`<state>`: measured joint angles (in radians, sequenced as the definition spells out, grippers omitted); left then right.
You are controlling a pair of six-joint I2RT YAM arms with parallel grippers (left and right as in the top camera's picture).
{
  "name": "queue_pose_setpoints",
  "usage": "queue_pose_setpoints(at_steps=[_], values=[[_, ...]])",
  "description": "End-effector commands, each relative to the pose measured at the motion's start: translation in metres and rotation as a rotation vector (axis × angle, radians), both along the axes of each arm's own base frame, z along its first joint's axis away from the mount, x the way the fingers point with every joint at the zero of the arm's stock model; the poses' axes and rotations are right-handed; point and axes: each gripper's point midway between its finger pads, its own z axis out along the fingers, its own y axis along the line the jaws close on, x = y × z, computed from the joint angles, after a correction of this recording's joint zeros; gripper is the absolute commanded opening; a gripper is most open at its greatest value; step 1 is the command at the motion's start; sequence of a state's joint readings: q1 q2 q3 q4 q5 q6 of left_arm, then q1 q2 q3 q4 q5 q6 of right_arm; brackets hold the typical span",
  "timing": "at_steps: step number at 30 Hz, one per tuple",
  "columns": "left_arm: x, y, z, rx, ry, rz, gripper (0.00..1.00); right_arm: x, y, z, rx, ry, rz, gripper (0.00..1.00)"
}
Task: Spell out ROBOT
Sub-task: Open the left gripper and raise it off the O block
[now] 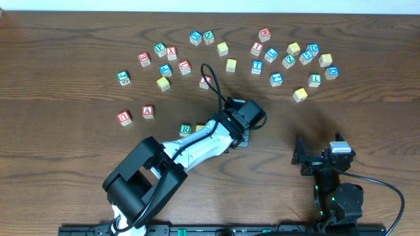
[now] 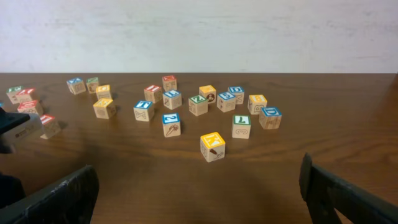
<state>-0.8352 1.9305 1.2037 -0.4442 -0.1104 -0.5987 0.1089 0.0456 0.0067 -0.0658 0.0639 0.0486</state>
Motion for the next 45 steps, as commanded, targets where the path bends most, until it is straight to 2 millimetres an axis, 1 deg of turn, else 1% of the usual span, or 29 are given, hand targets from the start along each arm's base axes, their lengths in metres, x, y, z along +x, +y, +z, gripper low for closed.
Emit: queue_pose_setpoints(at_steps=[1, 12, 20, 27, 32, 37, 40, 42, 45], values=[[-0.001, 0.003, -0.003, 0.017, -0.002, 0.0, 0.49, 0.0, 0.0, -0.001, 0.012, 0.004, -0.003, 0.99], [0.003, -0.001, 0.0, 0.008, -0.019, -0.019, 0.49, 0.0, 0.0, -0.001, 0.012, 0.004, -0.003, 0.99], [0.016, -0.015, 0.018, -0.014, -0.066, -0.065, 0.49, 0.0, 0.0, -0.001, 0.012, 0.004, -0.003, 0.99], [0.022, -0.014, 0.031, -0.012, -0.109, -0.067, 0.5, 0.0, 0.0, -0.001, 0.012, 0.004, -0.003, 0.99], [0.028, -0.009, 0.039, 0.01, -0.15, -0.058, 0.51, 0.0, 0.0, -0.001, 0.012, 0.004, -0.003, 0.99], [0.038, -0.004, 0.044, 0.023, -0.175, -0.052, 0.51, 0.0, 0.0, -0.001, 0.012, 0.004, -0.003, 0.99], [0.047, -0.002, 0.051, 0.024, -0.194, -0.058, 0.51, 0.0, 0.0, -0.001, 0.012, 0.004, -0.003, 0.99], [0.055, -0.002, 0.06, 0.022, -0.216, -0.072, 0.51, 0.0, 0.0, -0.001, 0.012, 0.004, -0.003, 0.99], [0.071, -0.003, 0.08, 0.011, -0.261, -0.09, 0.51, 0.0, 0.0, -0.001, 0.012, 0.004, -0.003, 0.99]])
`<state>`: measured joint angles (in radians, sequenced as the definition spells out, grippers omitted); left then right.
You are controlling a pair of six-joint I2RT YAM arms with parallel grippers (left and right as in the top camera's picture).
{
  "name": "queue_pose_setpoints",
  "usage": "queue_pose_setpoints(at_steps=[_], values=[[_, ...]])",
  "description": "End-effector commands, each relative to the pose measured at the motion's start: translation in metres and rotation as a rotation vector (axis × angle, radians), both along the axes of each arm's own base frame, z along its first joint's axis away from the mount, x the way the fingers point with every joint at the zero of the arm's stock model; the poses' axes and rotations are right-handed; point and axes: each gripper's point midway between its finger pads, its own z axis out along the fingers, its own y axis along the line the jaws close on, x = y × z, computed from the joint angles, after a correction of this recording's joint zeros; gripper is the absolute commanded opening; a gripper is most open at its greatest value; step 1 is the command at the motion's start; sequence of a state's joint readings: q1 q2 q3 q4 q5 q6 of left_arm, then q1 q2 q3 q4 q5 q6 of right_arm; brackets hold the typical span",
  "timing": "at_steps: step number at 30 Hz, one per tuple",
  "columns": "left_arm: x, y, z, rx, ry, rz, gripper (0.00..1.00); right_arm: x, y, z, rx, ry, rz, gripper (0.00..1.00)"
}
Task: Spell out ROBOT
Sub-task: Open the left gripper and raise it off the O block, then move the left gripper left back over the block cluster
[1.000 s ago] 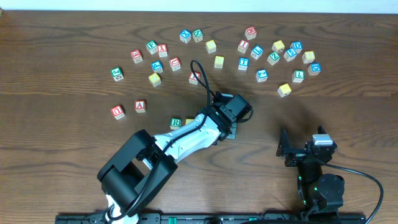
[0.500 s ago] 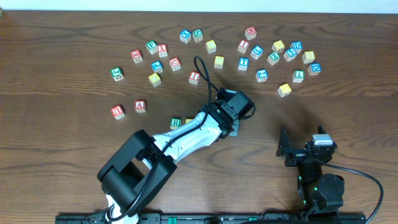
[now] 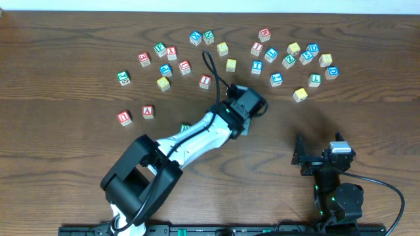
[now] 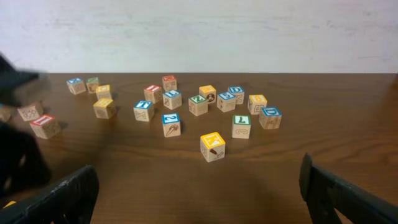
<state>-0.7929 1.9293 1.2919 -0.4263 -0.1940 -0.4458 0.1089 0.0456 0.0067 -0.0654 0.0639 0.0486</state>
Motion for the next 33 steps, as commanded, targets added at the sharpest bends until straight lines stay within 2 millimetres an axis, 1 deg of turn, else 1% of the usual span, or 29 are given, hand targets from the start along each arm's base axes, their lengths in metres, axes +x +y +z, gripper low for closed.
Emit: queue_pose_setpoints(at_steps=[1, 4, 5, 7, 10, 14, 16, 19, 22, 24, 26, 30, 33], values=[[0.035, -0.003, 0.063, -0.036, -0.146, -0.039, 0.51, 0.0, 0.0, -0.001, 0.012, 0.005, -0.003, 0.99], [0.052, 0.003, 0.099, -0.055, -0.225, -0.025, 0.51, 0.0, 0.0, -0.001, 0.012, 0.005, -0.003, 0.99], [0.057, 0.008, 0.114, -0.059, -0.256, -0.015, 0.54, 0.0, 0.0, -0.001, 0.012, 0.005, -0.003, 0.99], [0.063, 0.018, 0.139, -0.063, -0.308, -0.005, 0.55, 0.0, 0.0, -0.001, 0.012, 0.005, -0.003, 0.99], [0.065, 0.038, 0.173, -0.068, -0.37, 0.004, 0.55, 0.0, 0.0, -0.001, 0.012, 0.005, -0.003, 0.99], [0.065, 0.086, 0.216, -0.034, -0.448, 0.087, 0.55, 0.0, 0.0, -0.001, 0.012, 0.005, -0.003, 0.99], [0.064, 0.111, 0.234, -0.011, -0.477, 0.119, 0.55, 0.0, 0.0, -0.001, 0.012, 0.005, -0.003, 0.99], [0.061, 0.148, 0.254, -0.001, -0.505, 0.18, 0.55, 0.0, 0.0, -0.001, 0.012, 0.005, -0.003, 0.99], [0.061, 0.186, 0.268, 0.005, -0.529, 0.265, 0.55, 0.0, 0.0, -0.001, 0.012, 0.005, -0.003, 0.99], [0.061, 0.208, 0.273, 0.014, -0.535, 0.316, 0.55, 0.0, 0.0, -0.001, 0.012, 0.005, -0.003, 0.99], [0.063, 0.229, 0.273, 0.03, -0.531, 0.363, 0.55, 0.0, 0.0, -0.001, 0.012, 0.005, -0.003, 0.99], [0.064, 0.258, 0.264, 0.05, -0.497, 0.446, 0.55, 0.0, 0.0, -0.001, 0.012, 0.005, -0.003, 0.99], [0.065, 0.27, 0.258, 0.062, -0.481, 0.471, 0.56, 0.0, 0.0, -0.001, 0.012, 0.005, -0.003, 0.99]])
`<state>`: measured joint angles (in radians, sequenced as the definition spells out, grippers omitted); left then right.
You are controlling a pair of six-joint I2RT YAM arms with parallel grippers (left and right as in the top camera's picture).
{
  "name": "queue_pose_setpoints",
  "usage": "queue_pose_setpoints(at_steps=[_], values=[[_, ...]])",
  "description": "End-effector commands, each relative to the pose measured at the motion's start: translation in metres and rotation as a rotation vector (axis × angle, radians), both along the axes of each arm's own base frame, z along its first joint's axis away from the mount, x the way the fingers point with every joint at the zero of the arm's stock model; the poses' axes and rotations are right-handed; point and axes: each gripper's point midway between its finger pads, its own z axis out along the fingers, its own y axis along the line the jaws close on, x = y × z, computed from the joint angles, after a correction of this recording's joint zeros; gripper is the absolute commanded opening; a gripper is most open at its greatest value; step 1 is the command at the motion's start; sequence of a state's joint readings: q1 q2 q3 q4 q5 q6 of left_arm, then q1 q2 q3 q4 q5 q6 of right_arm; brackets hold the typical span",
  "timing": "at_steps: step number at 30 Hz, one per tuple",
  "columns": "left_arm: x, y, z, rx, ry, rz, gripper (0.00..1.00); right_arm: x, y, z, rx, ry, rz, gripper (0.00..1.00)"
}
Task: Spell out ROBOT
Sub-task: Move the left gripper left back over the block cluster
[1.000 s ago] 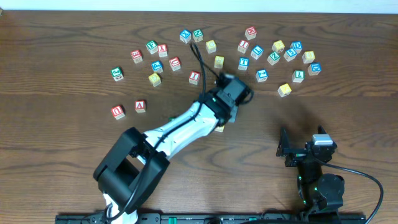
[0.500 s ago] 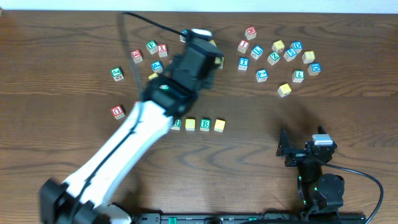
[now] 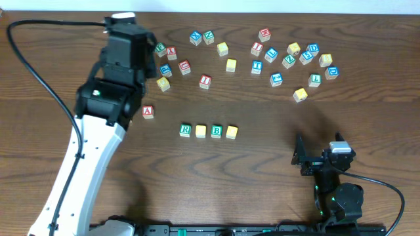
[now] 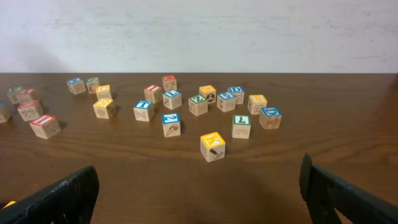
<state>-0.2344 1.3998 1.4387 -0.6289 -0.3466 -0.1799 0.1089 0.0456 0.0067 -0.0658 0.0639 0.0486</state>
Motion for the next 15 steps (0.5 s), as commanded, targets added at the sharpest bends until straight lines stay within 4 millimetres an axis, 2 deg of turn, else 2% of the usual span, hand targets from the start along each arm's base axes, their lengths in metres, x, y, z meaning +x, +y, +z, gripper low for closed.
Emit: queue_pose_setpoints(at_steps=[1, 15], values=[[0.003, 0.013, 0.003, 0.005, -0.002, 0.038, 0.56, 0.0, 0.0, -0.001, 0.012, 0.004, -0.003, 0.99], [0.001, 0.019, 0.0, 0.009, 0.011, 0.052, 0.56, 0.001, 0.0, 0.01, 0.019, -0.039, -0.003, 0.99]])
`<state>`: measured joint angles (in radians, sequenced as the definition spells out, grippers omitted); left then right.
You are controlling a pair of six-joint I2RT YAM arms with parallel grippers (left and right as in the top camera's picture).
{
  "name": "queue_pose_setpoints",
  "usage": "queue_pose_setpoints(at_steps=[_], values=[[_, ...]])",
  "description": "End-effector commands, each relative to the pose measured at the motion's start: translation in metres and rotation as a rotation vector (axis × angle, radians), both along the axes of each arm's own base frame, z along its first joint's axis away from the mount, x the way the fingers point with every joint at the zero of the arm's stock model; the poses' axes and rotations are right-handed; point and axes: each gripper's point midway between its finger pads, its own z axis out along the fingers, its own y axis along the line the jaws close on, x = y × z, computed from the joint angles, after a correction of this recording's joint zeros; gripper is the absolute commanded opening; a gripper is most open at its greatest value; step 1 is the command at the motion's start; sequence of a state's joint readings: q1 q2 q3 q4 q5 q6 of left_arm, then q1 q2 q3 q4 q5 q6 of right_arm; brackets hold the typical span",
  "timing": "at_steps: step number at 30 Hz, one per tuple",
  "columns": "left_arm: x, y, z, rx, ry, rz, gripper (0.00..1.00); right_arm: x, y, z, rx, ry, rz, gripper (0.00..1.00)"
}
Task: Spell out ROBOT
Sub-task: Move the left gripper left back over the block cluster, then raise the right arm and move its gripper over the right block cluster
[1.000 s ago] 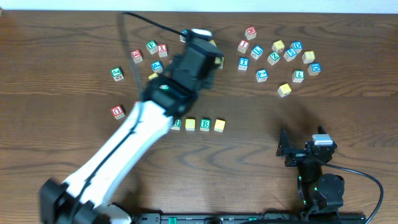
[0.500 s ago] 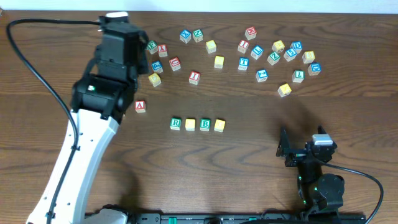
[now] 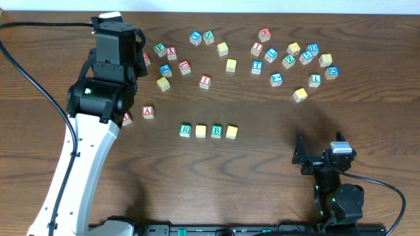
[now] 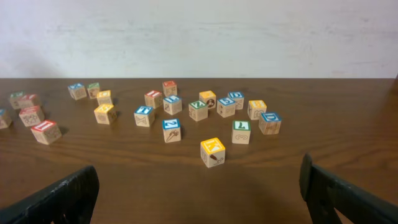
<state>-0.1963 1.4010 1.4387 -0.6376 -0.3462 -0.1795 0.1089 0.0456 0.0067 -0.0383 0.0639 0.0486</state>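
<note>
Four blocks stand in a row at mid-table: a green R [image 3: 185, 130], a yellow block [image 3: 201, 131], a green B [image 3: 216, 131] and another yellow block [image 3: 231, 132]. Many loose letter blocks [image 3: 256, 66] lie scattered across the far side, also seen from the right wrist [image 4: 171, 130]. My left arm [image 3: 111, 46] is raised over the far left blocks, its fingers hidden under the wrist. The right gripper [image 4: 199, 199] rests open near the front right, holding nothing, with a yellow block [image 4: 212, 152] well ahead of it.
A red A block [image 3: 147, 111] and a red block [image 3: 125, 118] half covered by the left arm sit left of the row. The left arm's cable [image 3: 39, 78] loops over the table's left side. A pale wall [image 4: 199, 31] lies behind the far edge.
My left arm has shifted a little to the left over the far left blocks. The right wrist view has tipped slightly, so the blocks sit lower in it. The row is unchanged.
My left gripper was low at the right end of the row, covering part of it. Then it was a little beyond the row. After that the arm was high over the far left, and the row of four blocks showed whole. The right gripper stayed open.
</note>
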Motion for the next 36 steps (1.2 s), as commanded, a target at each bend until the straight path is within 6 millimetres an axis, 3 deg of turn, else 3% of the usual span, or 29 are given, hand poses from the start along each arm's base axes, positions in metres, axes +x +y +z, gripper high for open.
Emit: queue_pose_setpoints(at_steps=[1, 7, 13, 20, 26, 30, 36], values=[[0.001, 0.004, 0.002, 0.008, 0.004, 0.014, 0.55, 0.001, 0.0, 0.008, 0.032, -0.033, -0.003, 0.99], [0.0, 0.004, 0.001, 0.008, 0.009, 0.014, 0.56, -0.003, 0.005, 0.058, 0.135, -0.201, 0.029, 0.99], [-0.004, 0.005, -0.004, 0.013, 0.036, 0.014, 0.56, -0.006, 0.008, 0.096, 0.082, -0.156, 0.047, 0.99], [-0.004, 0.005, -0.005, 0.014, 0.042, 0.014, 0.56, 0.038, 0.013, 0.127, -0.042, 0.1, 0.054, 0.99], [-0.007, 0.005, -0.008, 0.017, 0.058, 0.014, 0.56, 0.088, 0.024, 0.14, -0.106, 0.295, 0.099, 0.99], [-0.007, 0.005, -0.008, 0.018, 0.058, 0.014, 0.56, 0.121, 0.029, 0.137, -0.128, 0.397, 0.11, 0.99], [-0.006, 0.006, -0.008, 0.018, 0.057, 0.015, 0.56, 0.135, 0.035, 0.116, -0.126, 0.481, 0.142, 0.99]])
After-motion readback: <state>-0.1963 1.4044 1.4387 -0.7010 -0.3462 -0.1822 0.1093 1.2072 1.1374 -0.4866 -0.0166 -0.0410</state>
